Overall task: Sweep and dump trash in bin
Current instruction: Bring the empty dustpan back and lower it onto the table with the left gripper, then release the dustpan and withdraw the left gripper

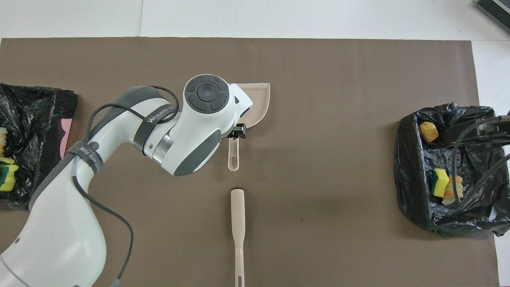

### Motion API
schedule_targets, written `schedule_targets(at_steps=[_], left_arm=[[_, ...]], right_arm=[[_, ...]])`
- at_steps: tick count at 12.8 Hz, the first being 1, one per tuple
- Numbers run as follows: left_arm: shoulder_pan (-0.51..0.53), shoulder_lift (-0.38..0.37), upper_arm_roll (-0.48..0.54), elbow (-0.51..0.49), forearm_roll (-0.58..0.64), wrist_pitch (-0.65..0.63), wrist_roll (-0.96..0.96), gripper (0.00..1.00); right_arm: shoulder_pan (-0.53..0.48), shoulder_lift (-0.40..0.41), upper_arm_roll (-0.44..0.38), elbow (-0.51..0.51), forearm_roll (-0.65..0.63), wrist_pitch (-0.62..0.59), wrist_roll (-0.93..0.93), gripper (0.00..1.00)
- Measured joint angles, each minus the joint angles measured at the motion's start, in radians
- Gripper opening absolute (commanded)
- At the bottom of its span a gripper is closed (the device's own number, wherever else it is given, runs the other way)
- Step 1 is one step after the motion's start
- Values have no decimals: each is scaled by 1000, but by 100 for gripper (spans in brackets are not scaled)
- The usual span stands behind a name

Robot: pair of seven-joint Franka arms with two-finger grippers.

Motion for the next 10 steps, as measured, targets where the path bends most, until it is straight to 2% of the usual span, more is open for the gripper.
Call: schedule_targets(at_steps=[2, 6, 10], left_arm=[[2, -83, 68, -1, -12, -58, 109, 100], [5, -267, 253, -9, -136, -149, 367, 100], [9, -407, 387, -13, -237, -222, 480, 100]], right_arm=[[0, 0, 0, 0, 0, 0, 0, 100], [0, 0, 0, 0, 0, 0, 0, 100], [0, 0, 0, 0, 0, 0, 0, 100]])
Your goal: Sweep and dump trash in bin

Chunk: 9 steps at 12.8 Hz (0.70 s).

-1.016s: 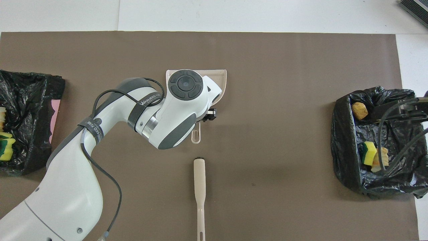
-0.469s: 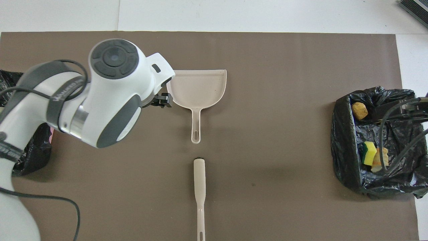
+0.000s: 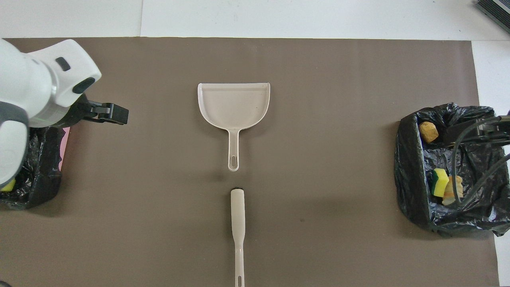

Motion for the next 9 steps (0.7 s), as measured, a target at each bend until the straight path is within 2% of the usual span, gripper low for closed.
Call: schedule_targets(at_steps=[4, 9], left_arm=[[33, -78, 43, 26, -5, -126, 111, 100], [83, -81, 33, 70, -5, -223, 182, 100]], right_arm=[[0, 0, 0, 0, 0, 0, 0, 100], [0, 0, 0, 0, 0, 0, 0, 100]])
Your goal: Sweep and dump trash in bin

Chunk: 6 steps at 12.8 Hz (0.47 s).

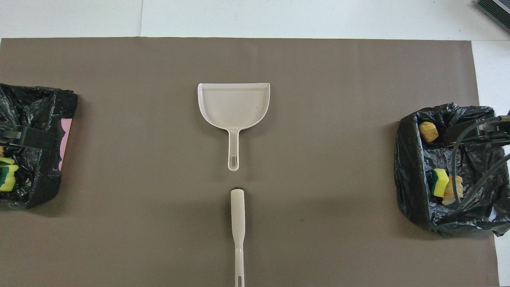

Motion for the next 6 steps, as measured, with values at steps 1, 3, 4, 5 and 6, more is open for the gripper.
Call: schedule_targets(at_steps=[1, 3, 4, 5, 6], left_arm=[[0, 0, -3, 4, 0, -4, 0, 100], [0, 0, -6, 6, 0, -7, 0, 100], [1, 0, -5, 6, 0, -10, 0, 100], [1, 0, -5, 6, 0, -13, 0, 100], [2, -1, -5, 5, 0, -16, 0, 100]], right_arm=[[0, 0, 0, 0, 0, 0, 0, 100], [0, 0, 0, 0, 0, 0, 0, 100], [0, 0, 0, 0, 0, 0, 0, 100], [0, 0, 0, 0, 0, 0, 0, 100], [0, 0, 0, 0, 0, 0, 0, 100]])
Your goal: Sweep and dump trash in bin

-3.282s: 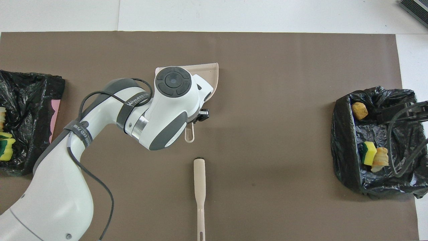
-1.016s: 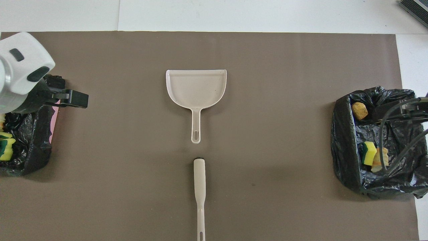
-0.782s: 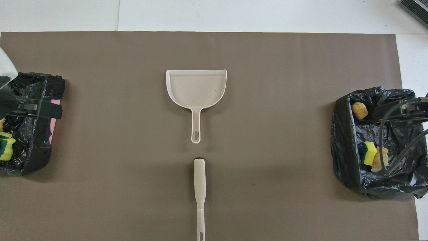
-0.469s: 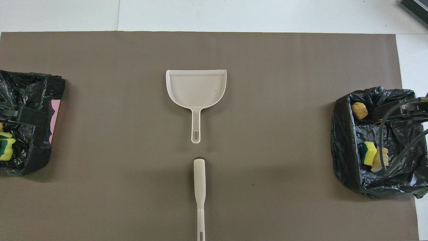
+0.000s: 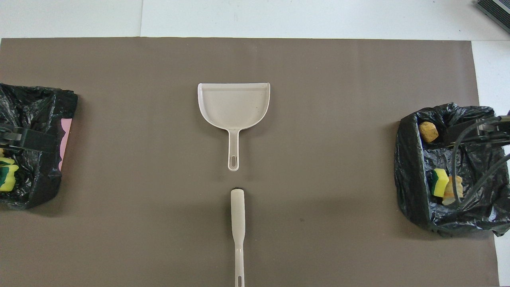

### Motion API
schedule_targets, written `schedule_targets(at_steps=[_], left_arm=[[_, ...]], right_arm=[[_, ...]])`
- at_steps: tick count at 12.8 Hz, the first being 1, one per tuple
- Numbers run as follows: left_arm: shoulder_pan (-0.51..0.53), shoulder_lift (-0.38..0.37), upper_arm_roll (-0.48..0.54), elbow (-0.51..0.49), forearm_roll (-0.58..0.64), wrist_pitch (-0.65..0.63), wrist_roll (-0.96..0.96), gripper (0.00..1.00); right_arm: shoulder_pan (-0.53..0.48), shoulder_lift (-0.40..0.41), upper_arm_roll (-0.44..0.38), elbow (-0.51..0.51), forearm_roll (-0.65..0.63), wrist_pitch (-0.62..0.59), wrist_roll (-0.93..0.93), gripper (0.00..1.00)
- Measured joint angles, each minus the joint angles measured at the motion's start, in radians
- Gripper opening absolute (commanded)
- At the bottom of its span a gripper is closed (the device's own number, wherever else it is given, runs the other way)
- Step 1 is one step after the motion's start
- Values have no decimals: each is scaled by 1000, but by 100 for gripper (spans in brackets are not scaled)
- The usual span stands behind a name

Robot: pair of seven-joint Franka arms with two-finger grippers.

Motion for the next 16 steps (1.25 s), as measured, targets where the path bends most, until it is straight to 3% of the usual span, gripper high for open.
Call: schedule_targets(at_steps=[16], left_arm=[[7, -7, 44, -16, -66, -2, 0, 100]], right_arm=[[0, 0, 0, 0, 0, 0, 0, 100]])
